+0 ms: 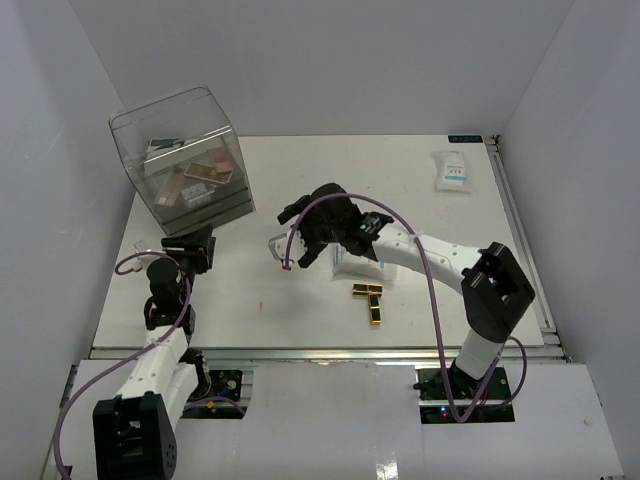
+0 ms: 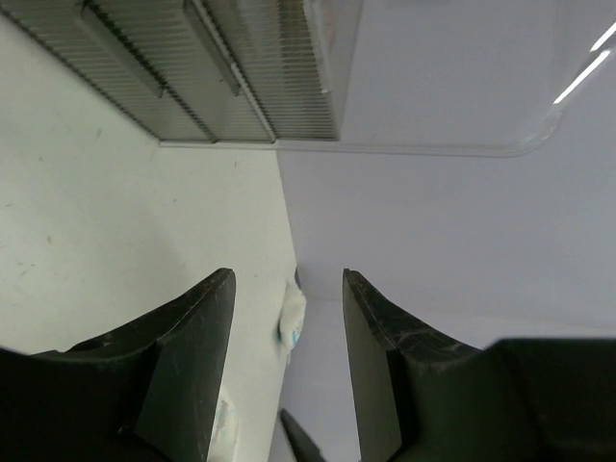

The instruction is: Organize the makeup

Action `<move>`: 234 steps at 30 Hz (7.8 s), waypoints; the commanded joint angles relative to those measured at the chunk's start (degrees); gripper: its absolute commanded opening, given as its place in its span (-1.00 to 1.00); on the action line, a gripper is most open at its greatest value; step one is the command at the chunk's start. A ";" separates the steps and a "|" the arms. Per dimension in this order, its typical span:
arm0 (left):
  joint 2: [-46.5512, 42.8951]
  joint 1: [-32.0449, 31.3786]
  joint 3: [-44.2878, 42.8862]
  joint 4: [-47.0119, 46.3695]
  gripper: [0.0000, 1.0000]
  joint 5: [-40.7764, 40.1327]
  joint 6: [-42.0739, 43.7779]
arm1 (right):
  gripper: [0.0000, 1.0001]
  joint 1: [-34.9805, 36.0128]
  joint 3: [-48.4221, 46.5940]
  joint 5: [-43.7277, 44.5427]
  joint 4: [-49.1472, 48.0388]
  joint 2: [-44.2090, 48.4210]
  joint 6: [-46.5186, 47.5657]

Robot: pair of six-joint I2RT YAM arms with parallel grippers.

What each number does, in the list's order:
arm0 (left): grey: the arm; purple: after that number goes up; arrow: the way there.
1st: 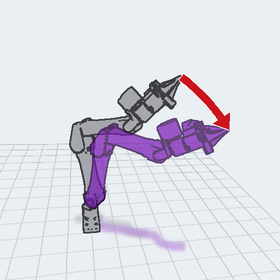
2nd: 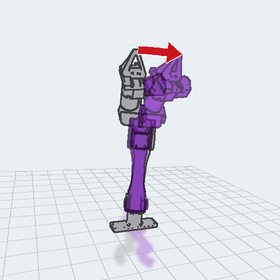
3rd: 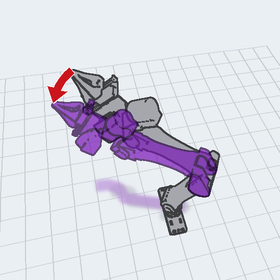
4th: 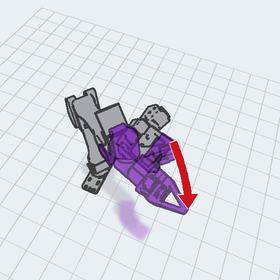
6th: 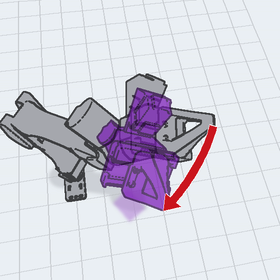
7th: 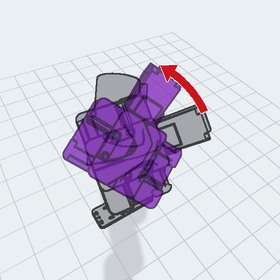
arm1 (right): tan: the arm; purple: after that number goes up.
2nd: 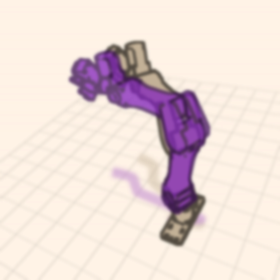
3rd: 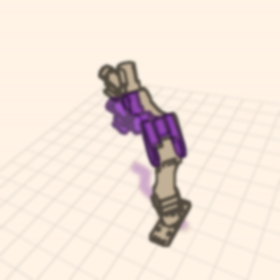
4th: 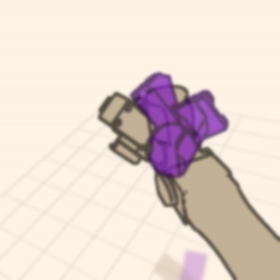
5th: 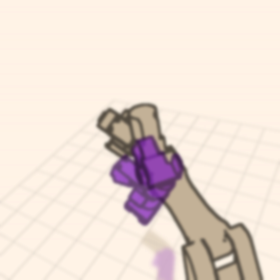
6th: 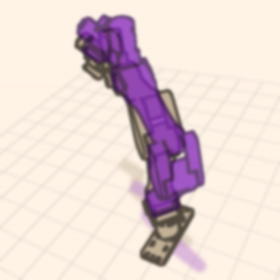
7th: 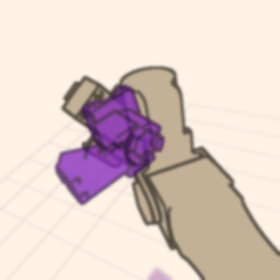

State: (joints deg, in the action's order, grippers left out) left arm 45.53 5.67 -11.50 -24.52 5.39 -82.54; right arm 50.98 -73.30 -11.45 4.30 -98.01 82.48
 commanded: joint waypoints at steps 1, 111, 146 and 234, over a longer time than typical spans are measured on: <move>6.23 0.13 3.11 -11.95 0.15 6.42 3.83 | 0.73 -7.26 -11.60 -16.97 19.61 1.50 -25.90; 38.31 0.93 8.65 -43.77 0.00 12.46 -0.53 | 0.38 -37.45 18.51 -47.25 -5.63 15.78 -59.79; -17.30 1.54 -6.54 21.10 0.70 18.72 35.65 | 0.73 -13.30 14.13 3.02 14.51 1.72 -37.14; -35.79 1.45 -29.66 52.21 0.68 -8.90 43.81 | -0.79 5.18 -50.24 24.05 -18.56 -38.27 -89.16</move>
State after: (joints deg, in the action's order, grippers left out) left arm 10.46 7.01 -41.19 25.86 -2.65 -38.73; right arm 56.61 -124.01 3.96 -6.25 -135.22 -6.98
